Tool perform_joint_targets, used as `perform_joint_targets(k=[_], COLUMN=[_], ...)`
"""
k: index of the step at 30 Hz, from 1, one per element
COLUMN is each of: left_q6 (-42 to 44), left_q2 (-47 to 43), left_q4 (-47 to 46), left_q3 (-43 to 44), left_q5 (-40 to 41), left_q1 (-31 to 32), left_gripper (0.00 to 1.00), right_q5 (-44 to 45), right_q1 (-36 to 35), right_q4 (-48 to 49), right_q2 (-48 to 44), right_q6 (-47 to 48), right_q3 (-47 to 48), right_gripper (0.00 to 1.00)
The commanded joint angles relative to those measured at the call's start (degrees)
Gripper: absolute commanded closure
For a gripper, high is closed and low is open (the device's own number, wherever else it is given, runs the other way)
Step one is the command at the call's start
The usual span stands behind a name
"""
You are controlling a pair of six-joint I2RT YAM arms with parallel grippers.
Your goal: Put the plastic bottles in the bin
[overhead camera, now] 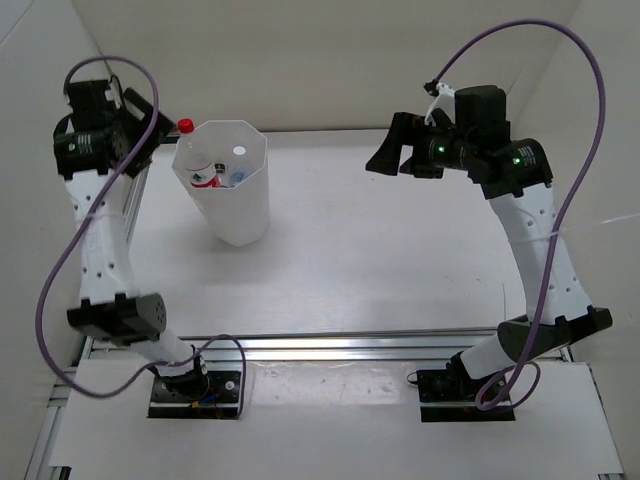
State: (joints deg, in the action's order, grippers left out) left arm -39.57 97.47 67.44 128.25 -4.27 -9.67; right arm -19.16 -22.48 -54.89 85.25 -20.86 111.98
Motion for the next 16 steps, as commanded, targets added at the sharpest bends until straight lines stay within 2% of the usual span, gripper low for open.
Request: perform_joint_targets(k=[1, 3, 4, 7, 8, 11, 15, 16], left_q6=[1.69, -0.23, -1.20, -4.89, -5.86, -11.82, -14.40, -13.44], left_q2=[-17.55, -24.06, -26.00, -32.33, -33.04, -32.09, -26.30, -21.49], left_q4=[-0.56, 5.20, 6.99, 10.86, 10.87, 12.45, 11.23, 11.22], left_q3=[-13.06, -21.24, -29.55, -43.02, -44.65, -44.23, -39.14, -36.60], left_q5=[5.31, 11.88, 13.49, 20.32, 22.10, 29.57, 35.90, 37.04], left_q1=[-0.52, 0.09, 0.09, 0.09, 0.09, -0.61, -0.61, -0.61], left_gripper=[0.00, 0.00, 0.00, 0.00, 0.00, 0.00, 0.00, 0.00], right_q5=[1.05, 2.19, 2.80, 8.15, 10.52, 19.93, 24.25, 24.26], right_q1=[0.95, 0.95, 0.95, 0.95, 0.25, -1.07, -2.57, -3.09], right_q4=[-3.90, -3.91, -3.91, -0.48, -0.48, -1.79, -4.87, -4.87], right_q2=[-0.61, -2.98, -4.03, -8.78, -10.70, -11.86, -11.86, -11.86], right_q6=[-2.08, -2.87, -3.39, -5.50, -6.29, -9.80, -9.81, -9.81], right_q3=[5.88, 5.01, 1.95, -4.03, -7.36, -10.02, -10.03, -10.81], right_gripper=[0.00, 0.00, 0.00, 0.00, 0.00, 0.00, 0.00, 0.00])
